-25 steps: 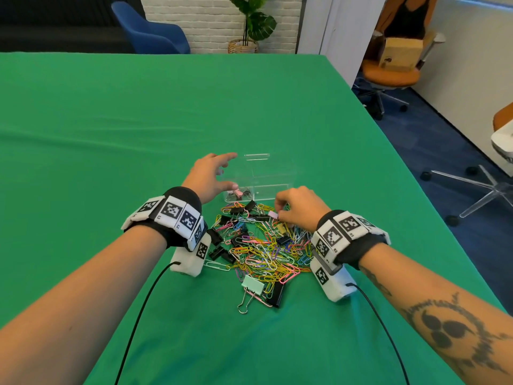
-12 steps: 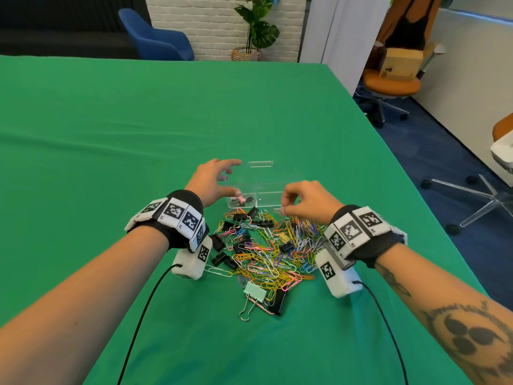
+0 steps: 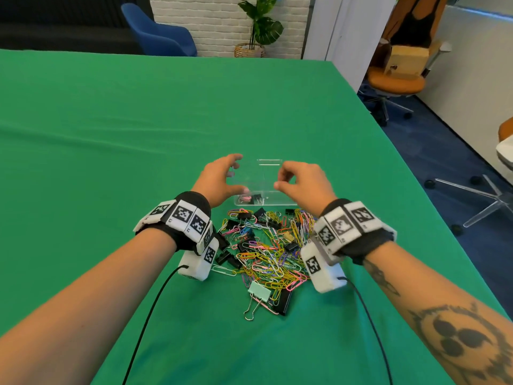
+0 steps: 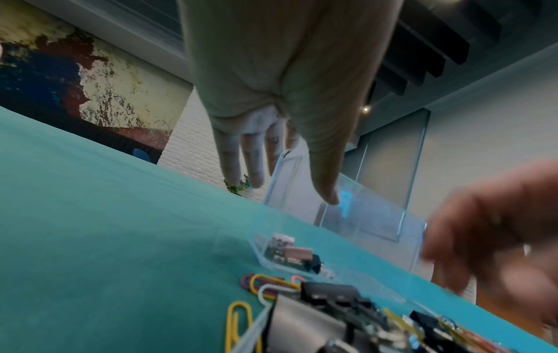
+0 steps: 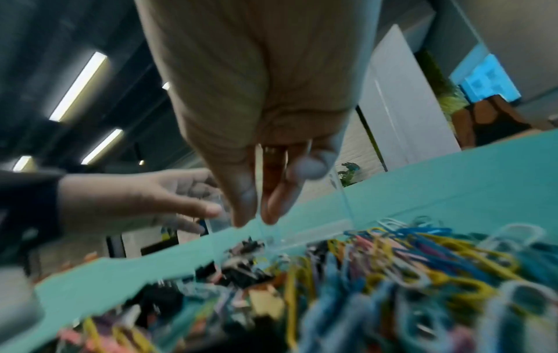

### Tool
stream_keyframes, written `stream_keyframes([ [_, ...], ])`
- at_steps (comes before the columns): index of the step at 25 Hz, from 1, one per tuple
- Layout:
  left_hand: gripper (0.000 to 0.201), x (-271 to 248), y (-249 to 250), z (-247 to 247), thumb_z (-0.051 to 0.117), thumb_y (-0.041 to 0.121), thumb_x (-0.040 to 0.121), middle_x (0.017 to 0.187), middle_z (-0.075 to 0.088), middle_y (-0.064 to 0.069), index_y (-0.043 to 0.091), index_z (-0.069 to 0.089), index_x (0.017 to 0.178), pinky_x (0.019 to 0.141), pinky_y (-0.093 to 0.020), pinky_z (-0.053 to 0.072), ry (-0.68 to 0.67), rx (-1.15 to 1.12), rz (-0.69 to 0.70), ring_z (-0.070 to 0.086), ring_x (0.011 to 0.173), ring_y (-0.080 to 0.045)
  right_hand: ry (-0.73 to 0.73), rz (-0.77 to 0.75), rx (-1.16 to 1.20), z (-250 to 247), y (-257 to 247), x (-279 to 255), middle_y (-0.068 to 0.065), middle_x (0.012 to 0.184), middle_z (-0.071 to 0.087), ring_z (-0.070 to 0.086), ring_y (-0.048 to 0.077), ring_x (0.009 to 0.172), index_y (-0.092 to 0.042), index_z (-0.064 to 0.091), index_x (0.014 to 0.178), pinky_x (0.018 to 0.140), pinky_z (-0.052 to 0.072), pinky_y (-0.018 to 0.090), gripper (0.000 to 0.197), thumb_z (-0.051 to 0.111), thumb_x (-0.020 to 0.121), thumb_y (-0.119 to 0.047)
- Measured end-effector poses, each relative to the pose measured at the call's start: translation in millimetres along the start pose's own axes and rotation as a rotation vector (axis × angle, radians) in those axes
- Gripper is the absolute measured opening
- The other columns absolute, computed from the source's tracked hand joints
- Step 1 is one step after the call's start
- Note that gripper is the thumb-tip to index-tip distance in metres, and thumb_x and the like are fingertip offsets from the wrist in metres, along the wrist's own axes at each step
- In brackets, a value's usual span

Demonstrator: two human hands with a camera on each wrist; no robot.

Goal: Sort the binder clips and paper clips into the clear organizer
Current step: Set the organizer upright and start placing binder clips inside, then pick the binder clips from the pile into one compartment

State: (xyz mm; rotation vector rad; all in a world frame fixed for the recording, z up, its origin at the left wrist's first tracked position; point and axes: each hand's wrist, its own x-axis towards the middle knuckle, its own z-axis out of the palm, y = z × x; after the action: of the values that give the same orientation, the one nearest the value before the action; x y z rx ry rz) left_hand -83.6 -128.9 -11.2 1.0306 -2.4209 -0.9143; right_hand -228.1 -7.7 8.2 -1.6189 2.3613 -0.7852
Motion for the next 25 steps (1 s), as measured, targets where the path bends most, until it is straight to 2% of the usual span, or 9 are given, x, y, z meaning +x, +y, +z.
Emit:
stream_keyframes([
  [2, 0.089, 2.3, 1.3, -0.3, 0.079, 0.02, 0.069, 0.137, 0.048, -0.014, 0.013, 0.029, 0.142, 0.099, -0.032, 0.039, 0.004, 0.03, -0.016, 0.052, 0.121, -0.03, -0.238, -0.04, -0.068, 0.3, 9.6, -13.6, 0.002, 0.104, 0.068, 0.058, 0.015, 0.088, -0.017, 0.066, 0.104, 0.091, 0.05, 0.034, 0.021, 0.064, 0.084, -0.02],
  [5, 0.111, -5.8, 0.9, -9.2, 0.078, 0.035, 0.066, 0.151, 0.028, -0.016, 0.011, 0.007, 0.147, 0.114, -0.037, 0.028, -0.048, 0.1, -0.064, 0.034, 0.137, -0.027, -0.527, -0.111, -0.271, 13.3, 12.6, -24.3, 0.003, 0.119, 0.059, 0.056, 0.02, 0.107, -0.022, 0.057, 0.125, 0.091, 0.044, 0.031, 0.039, 0.062, 0.086, -0.018],
  [8, 0.104, -31.3, -11.5, -23.1, 0.071, 0.042, 0.072, 0.152, 0.024, -0.017, 0.009, 0.007, 0.147, 0.116, -0.038, 0.025, -0.168, 0.281, -0.172, 0.03, 0.139, -0.027, -0.491, -0.133, -0.327, 11.8, 14.8, -23.1, 0.002, 0.116, 0.06, 0.058, 0.021, 0.108, -0.021, 0.064, 0.115, 0.085, 0.044, 0.029, 0.031, 0.059, 0.086, -0.012],
  [11, 0.075, -58.9, -21.7, -25.2, 0.063, 0.042, 0.081, 0.147, 0.037, -0.013, 0.016, 0.029, 0.143, 0.113, -0.038, 0.03, -0.444, 0.468, -0.246, 0.038, 0.134, -0.027, -0.427, -0.09, -0.318, 1.3, 20.2, -25.5, 0.002, 0.107, 0.064, 0.061, 0.022, 0.102, -0.019, 0.068, 0.101, 0.08, 0.046, 0.028, 0.023, 0.057, 0.083, -0.008],
  [12, 0.066, -63.8, -21.6, -23.3, 0.059, 0.042, 0.083, 0.144, 0.04, -0.012, 0.018, 0.035, 0.14, 0.112, -0.039, 0.032, -0.473, 0.506, -0.234, 0.04, 0.132, -0.027, -0.459, -0.082, -0.321, -1.3, 20.4, -28.9, 0.001, 0.105, 0.067, 0.062, 0.021, 0.1, -0.019, 0.069, 0.1, 0.08, 0.047, 0.028, 0.022, 0.06, 0.082, -0.009],
  [16, 0.049, -73.8, -7.7, -6.0, 0.047, 0.037, 0.092, 0.136, 0.044, -0.01, 0.019, 0.039, 0.137, 0.105, -0.041, 0.04, -0.41, 0.595, -0.141, 0.047, 0.124, -0.027, -0.549, -0.083, -0.355, 2.1, 19.1, -45.0, -0.002, 0.113, 0.066, 0.061, 0.02, 0.105, -0.023, 0.065, 0.114, 0.078, 0.043, 0.026, 0.031, 0.064, 0.084, -0.02],
  [19, 0.052, -86.2, -0.7, 11.3, 0.046, 0.043, 0.091, 0.128, 0.05, -0.008, 0.018, 0.038, 0.135, 0.095, -0.041, 0.047, -0.399, 0.67, -0.127, 0.053, 0.116, -0.028, -0.515, -0.088, -0.383, 4.0, 19.5, -48.4, -0.002, 0.1, 0.063, 0.058, 0.019, 0.099, -0.023, 0.064, 0.113, 0.073, 0.037, 0.025, 0.027, 0.061, 0.086, -0.02],
  [23, 0.063, -92.4, -3.0, 13.3, 0.056, 0.045, 0.085, 0.129, 0.049, -0.009, 0.017, 0.034, 0.138, 0.097, -0.041, 0.045, -0.407, 0.615, -0.123, 0.051, 0.117, -0.029, -0.549, -0.083, -0.334, 5.5, 20.6, -50.0, -0.007, 0.077, 0.051, 0.049, 0.016, 0.08, -0.021, 0.058, 0.081, 0.069, 0.038, 0.026, 0.008, 0.065, 0.081, -0.018],
  [25, 0.065, -93.7, -3.2, 7.9, 0.062, 0.043, 0.081, 0.131, 0.049, -0.008, 0.016, 0.037, 0.134, 0.097, -0.036, 0.044, -0.412, 0.576, -0.106, 0.052, 0.117, -0.027, -0.513, -0.04, -0.191, 2.1, 22.3, -49.2, -0.01, 0.069, 0.05, 0.05, 0.015, 0.071, -0.024, 0.048, 0.069, 0.064, 0.038, 0.025, 0.022, 0.065, 0.08, -0.015],
])
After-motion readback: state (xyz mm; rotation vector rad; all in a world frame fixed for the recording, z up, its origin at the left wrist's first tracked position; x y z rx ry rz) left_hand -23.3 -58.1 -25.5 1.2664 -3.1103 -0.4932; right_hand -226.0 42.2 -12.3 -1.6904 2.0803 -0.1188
